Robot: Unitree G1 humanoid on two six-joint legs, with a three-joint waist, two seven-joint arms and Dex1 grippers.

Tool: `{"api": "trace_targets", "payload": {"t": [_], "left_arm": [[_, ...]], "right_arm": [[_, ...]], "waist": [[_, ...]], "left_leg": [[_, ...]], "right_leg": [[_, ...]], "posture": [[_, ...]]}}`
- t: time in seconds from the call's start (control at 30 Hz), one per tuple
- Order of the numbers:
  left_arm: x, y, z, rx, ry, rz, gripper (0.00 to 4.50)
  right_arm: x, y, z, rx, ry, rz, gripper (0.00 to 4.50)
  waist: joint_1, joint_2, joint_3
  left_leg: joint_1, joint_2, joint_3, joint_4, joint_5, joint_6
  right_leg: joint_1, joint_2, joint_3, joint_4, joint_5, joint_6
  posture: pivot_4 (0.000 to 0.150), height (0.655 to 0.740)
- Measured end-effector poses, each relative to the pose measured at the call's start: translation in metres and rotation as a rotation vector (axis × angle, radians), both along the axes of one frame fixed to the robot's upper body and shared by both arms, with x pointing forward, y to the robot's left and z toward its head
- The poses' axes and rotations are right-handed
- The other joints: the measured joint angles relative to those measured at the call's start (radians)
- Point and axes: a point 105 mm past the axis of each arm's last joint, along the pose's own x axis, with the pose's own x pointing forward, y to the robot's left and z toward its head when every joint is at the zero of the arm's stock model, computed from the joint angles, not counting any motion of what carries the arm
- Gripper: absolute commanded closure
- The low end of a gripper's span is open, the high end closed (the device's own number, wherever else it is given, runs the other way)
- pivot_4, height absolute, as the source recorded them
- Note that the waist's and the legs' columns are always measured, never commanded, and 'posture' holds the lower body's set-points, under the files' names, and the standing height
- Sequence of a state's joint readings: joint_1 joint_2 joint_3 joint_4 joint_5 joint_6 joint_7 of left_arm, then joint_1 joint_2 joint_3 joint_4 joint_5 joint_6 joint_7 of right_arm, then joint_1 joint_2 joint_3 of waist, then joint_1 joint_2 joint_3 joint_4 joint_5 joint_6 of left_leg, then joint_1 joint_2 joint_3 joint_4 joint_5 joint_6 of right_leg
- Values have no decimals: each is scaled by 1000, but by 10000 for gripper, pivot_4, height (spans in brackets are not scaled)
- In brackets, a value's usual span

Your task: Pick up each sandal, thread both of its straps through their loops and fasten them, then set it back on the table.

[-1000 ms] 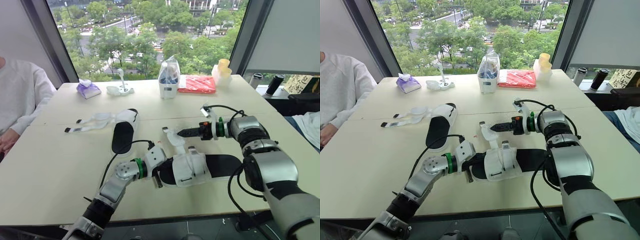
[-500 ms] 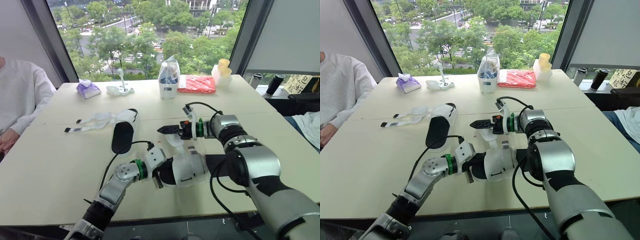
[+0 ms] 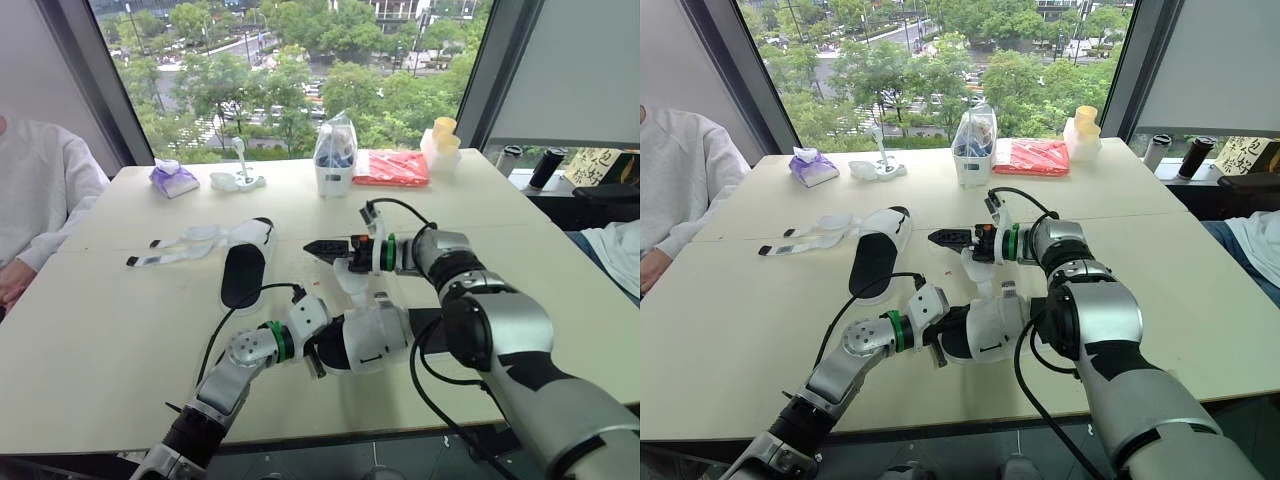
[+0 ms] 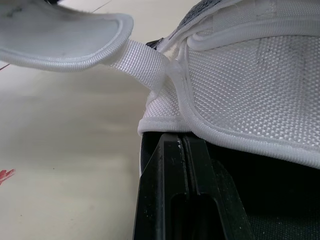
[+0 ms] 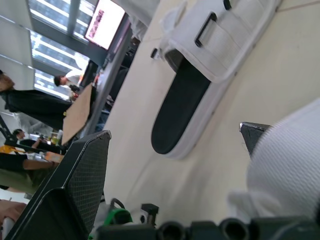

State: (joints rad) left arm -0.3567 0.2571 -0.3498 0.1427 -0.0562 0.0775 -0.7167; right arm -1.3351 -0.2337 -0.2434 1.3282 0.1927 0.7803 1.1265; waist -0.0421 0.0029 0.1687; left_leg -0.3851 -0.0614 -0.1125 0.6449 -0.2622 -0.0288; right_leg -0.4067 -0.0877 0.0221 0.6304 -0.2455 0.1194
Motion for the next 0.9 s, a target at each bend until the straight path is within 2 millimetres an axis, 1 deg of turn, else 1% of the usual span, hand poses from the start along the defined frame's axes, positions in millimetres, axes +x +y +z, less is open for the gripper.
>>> {"api": "trace_targets", "payload": {"t": [0.07, 0.17, 0.27, 0.4, 0.43, 0.57, 0.7, 0.8, 0.87, 0.9], "left_arm": [[0, 0, 0, 0, 0, -1, 45000], [0, 0, 0, 1, 0, -2, 45000], [1, -1, 1, 2, 0, -7, 45000], [0, -1, 0, 4, 2, -13, 45000], [1, -1, 0, 4, 3, -14, 45000], [1, -1, 0, 5, 4, -15, 45000], [1, -1, 0, 6, 5, -19, 45000], [0, -1, 1, 10, 6, -28, 45000], [1, 0, 1, 15, 6, -35, 45000], [1, -1, 1, 19, 8, -43, 45000]], "right_arm": [[-1, 0, 2, 10, -6, 9, 243], [-1, -1, 5, 29, -23, 22, 8364], [1, -1, 10, 53, -61, 16, 21026], [4, -4, 16, 64, -121, 6, 39982], [4, -6, 17, 61, -139, 14, 43787], [8, -13, 14, 12, -269, 6, 43787], [6, -20, 7, -120, -540, 28, 43787], [-7, -22, 5, -200, -790, 46, 43787], [-21, -20, 7, -240, -938, 77, 43787], [-32, -21, 8, -288, -1055, 107, 43787]], "waist": [[0, 0, 0], [0, 0, 0], [0, 0, 0], [0, 0, 0], [0, 0, 0], [-1, 0, 0], [0, 0, 0], [1, 0, 0], [1, 0, 0], [3, 0, 0]], "left_leg": [[0, 0, 0, 0, 0, 0], [0, 0, 0, 0, 0, 0], [0, 0, 0, 0, 0, 0], [0, 0, 0, 0, 0, 0], [0, 0, 0, 0, 0, 0], [0, 0, 0, 0, 0, 0], [0, 0, 0, 0, 0, 0], [-1, 0, 0, 1, 0, 0], [-1, 0, 0, 0, 0, -1], [-1, 0, 0, 0, 0, -1]], "right_leg": [[0, 0, 0, 0, 0, 0], [0, 0, 0, 0, 0, 0], [0, 0, 0, 0, 0, 0], [0, 0, 0, 0, 0, 0], [0, 0, 0, 0, 0, 0], [0, 0, 0, 0, 0, 0], [0, 0, 0, 0, 0, 0], [-1, 0, 0, 1, 0, 1], [-1, 0, 0, 0, 0, 1], [0, 0, 0, 0, 0, 1]], "posture": [[1500, 7400], [1500, 7400], [1500, 7400], [1500, 7400], [1500, 7400], [1500, 7400], [1500, 7400], [1500, 7400], [1500, 7400], [1500, 7400]]}}
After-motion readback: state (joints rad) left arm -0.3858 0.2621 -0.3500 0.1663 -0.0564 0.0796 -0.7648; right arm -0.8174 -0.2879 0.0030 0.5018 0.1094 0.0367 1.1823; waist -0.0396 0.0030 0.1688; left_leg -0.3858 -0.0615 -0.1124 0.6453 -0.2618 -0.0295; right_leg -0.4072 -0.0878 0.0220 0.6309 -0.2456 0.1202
